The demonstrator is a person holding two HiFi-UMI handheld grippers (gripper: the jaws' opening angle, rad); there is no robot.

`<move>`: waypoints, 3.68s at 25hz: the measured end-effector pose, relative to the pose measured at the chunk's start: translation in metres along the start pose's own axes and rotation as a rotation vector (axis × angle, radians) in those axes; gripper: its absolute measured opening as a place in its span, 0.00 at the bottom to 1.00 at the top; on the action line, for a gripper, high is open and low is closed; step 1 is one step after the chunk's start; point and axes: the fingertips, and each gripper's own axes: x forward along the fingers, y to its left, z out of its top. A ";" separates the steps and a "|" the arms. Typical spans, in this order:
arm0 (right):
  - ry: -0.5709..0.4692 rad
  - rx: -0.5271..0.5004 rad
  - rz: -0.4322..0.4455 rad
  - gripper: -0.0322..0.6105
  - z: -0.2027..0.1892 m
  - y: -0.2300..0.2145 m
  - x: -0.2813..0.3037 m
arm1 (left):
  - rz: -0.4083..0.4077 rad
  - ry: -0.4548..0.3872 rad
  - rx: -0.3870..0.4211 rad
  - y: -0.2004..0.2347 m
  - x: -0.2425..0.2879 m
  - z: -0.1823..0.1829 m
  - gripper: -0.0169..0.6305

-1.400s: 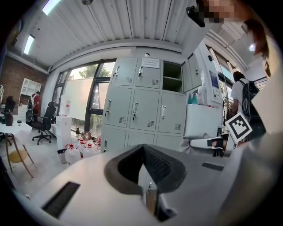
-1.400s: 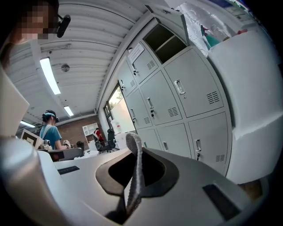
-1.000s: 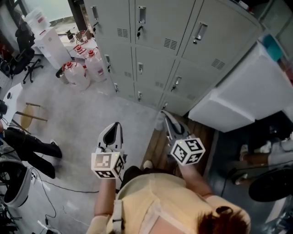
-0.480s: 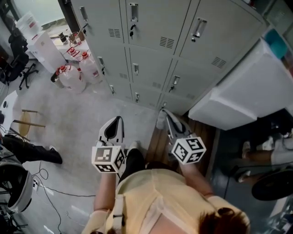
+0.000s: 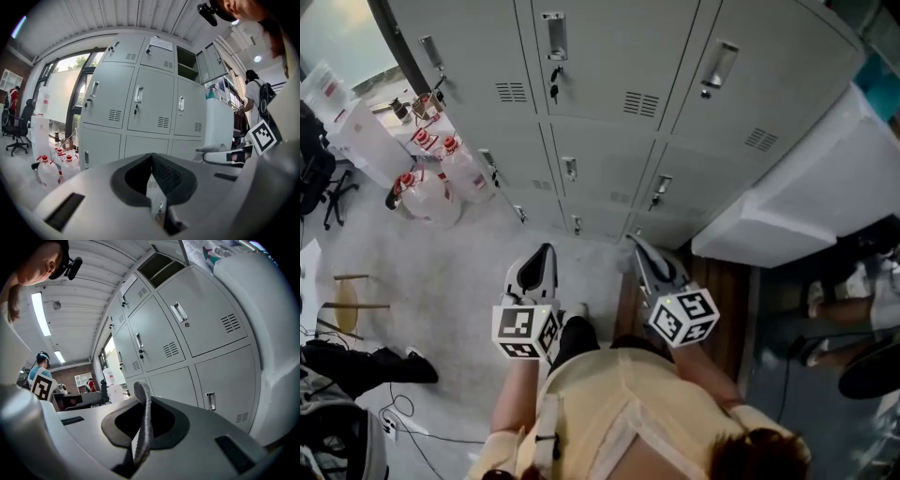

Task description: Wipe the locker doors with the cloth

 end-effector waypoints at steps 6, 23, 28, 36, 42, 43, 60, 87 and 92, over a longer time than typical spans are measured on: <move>-0.016 0.018 -0.040 0.07 0.004 0.003 0.068 | -0.057 -0.010 0.039 0.051 0.043 0.014 0.03; -0.102 -0.042 -0.080 0.07 0.027 0.019 0.187 | -0.168 0.044 0.082 0.134 0.111 0.003 0.03; -0.111 -0.080 -0.069 0.07 0.031 0.020 0.223 | -0.181 0.047 0.073 0.143 0.127 -0.003 0.03; -0.147 -0.120 -0.057 0.07 0.047 0.023 0.283 | -0.146 0.040 0.067 0.169 0.151 0.000 0.03; -0.132 -0.125 -0.077 0.07 0.045 0.011 0.313 | -0.122 0.045 0.051 0.184 0.162 -0.001 0.03; -0.128 -0.127 -0.081 0.07 0.045 0.010 0.317 | -0.120 0.046 0.050 0.186 0.163 -0.001 0.03; -0.114 -0.153 -0.232 0.07 0.046 -0.038 0.312 | -0.181 0.069 0.048 0.190 0.195 -0.006 0.03; -0.137 -0.152 -0.525 0.07 0.052 -0.157 0.197 | -0.334 0.064 0.071 0.100 0.217 -0.003 0.03; -0.121 -0.133 -0.556 0.07 0.049 -0.170 0.184 | -0.374 0.072 0.083 0.079 0.221 -0.004 0.03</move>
